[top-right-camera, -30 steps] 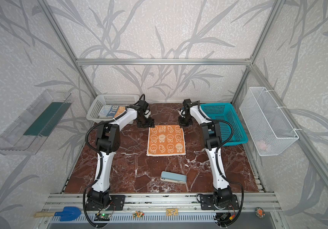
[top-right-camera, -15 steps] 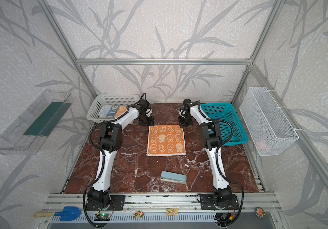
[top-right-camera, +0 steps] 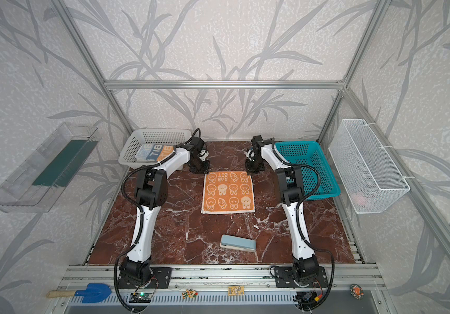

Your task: Fold and stack the towels

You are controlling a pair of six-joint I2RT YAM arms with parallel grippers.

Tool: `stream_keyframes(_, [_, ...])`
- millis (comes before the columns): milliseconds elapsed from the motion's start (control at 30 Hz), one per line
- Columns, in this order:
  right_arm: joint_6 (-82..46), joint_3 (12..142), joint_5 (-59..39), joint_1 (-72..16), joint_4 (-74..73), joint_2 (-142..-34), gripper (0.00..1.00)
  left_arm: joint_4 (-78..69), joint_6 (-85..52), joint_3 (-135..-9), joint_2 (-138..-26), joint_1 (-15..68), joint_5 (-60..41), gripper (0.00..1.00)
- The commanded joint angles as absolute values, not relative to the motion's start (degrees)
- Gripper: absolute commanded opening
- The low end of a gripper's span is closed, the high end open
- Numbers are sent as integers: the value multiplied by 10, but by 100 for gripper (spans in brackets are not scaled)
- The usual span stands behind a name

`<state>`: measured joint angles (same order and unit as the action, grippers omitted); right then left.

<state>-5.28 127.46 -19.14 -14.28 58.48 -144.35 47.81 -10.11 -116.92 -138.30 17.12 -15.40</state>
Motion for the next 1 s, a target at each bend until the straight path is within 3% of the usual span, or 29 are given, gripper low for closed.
stream_keyframes(0, [-49,1285,-192,-138,601,-1450,0,501,-86,-1156,-1386,168,-143,14])
stream_keyframes(133, [-54,1293,-204,-134,604,-1450,0,512,-82,-1187,-1398,161,-147,0])
stream_keyframes(567, [-62,1298,-223,-131,621,-1399,0,504,-75,-1207,-1330,155,-166,0])
stream_keyframes(967, [-72,1120,-232,-132,565,-1266,0,455,-78,-1072,-1218,156,-172,0])
